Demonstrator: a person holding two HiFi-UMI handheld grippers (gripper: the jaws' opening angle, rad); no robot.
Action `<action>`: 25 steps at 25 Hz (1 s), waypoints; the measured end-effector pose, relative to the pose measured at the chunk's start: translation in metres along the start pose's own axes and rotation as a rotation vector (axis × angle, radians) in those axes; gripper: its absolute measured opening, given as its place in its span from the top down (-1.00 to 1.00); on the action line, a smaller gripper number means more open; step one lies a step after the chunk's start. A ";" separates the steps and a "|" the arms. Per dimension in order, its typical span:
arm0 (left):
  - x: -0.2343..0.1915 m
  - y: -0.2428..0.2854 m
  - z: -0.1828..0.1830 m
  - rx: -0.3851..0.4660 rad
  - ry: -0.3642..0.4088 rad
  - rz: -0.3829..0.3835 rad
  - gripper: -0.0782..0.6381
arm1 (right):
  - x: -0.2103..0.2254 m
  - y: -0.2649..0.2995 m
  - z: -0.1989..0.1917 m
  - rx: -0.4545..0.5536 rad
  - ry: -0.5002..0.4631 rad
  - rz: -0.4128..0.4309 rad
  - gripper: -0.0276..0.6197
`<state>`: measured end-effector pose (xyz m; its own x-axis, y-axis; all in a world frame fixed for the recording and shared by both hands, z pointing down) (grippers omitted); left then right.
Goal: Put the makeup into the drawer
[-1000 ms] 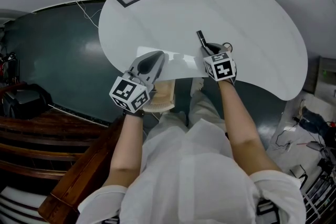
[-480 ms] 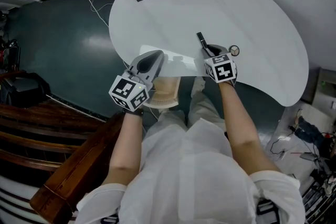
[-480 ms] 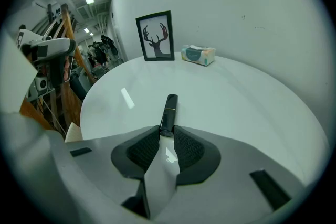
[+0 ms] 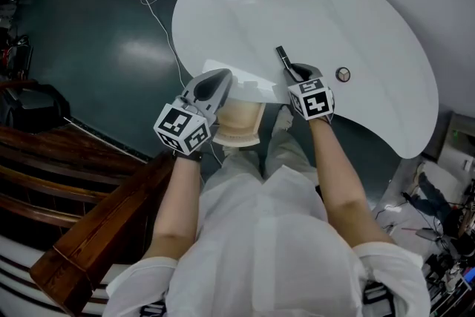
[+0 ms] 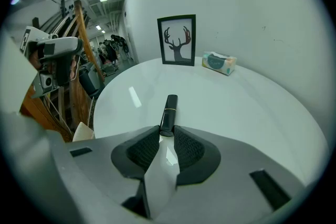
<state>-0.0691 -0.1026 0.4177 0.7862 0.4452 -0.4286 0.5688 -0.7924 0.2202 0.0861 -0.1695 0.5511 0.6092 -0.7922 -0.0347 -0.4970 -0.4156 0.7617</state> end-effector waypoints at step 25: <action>-0.030 -0.110 -0.025 0.046 -0.041 0.145 0.72 | -0.145 0.010 0.032 0.031 -0.181 0.202 0.65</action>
<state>-0.1490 -0.0185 0.4281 0.8485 0.3078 -0.4305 0.4372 -0.8660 0.2425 -0.0269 -0.0734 0.5428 0.3764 -0.9265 -0.0010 -0.6178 -0.2518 0.7449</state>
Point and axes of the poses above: the fingertips, and each gripper's own axes: y forward along the fingers, x to its right, z out of its top, the point moved 1 cm from there along -y, backward along the fingers, and after that the axes turned 6 degrees about -y, right-handed, at the moved point
